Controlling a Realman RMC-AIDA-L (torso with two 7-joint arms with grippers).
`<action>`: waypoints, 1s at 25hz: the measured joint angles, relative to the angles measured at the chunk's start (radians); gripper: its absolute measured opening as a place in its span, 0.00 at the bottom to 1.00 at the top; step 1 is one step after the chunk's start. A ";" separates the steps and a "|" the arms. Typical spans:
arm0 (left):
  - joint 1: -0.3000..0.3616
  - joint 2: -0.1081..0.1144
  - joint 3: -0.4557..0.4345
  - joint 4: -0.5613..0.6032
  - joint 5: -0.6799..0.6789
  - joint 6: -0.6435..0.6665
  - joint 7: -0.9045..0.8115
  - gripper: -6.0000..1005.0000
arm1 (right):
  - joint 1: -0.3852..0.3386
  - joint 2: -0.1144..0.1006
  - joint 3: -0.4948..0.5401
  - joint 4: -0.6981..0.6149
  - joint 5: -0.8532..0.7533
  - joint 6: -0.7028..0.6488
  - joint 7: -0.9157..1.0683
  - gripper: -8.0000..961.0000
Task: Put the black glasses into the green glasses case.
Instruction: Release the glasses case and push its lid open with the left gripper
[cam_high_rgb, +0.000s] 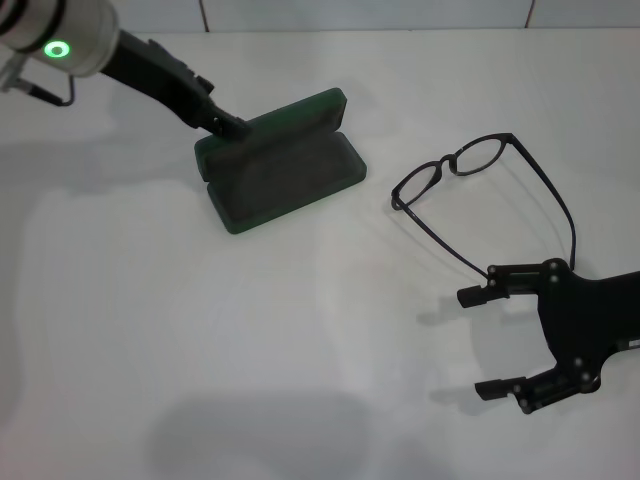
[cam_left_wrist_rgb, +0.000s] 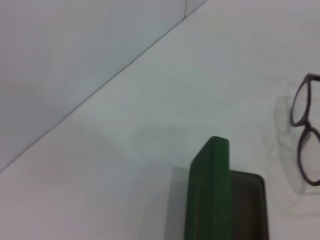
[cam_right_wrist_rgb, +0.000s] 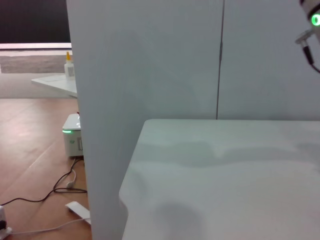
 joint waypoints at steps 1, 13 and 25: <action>-0.019 -0.004 0.012 -0.021 0.014 -0.022 0.006 0.75 | 0.000 0.001 0.000 -0.001 -0.005 0.000 0.000 0.90; -0.086 -0.016 0.125 -0.143 0.065 -0.151 0.022 0.73 | -0.006 0.006 0.000 -0.002 -0.028 0.009 0.002 0.90; -0.090 -0.040 0.154 -0.180 0.127 -0.222 0.022 0.70 | -0.004 0.007 0.000 0.000 -0.028 0.011 0.002 0.90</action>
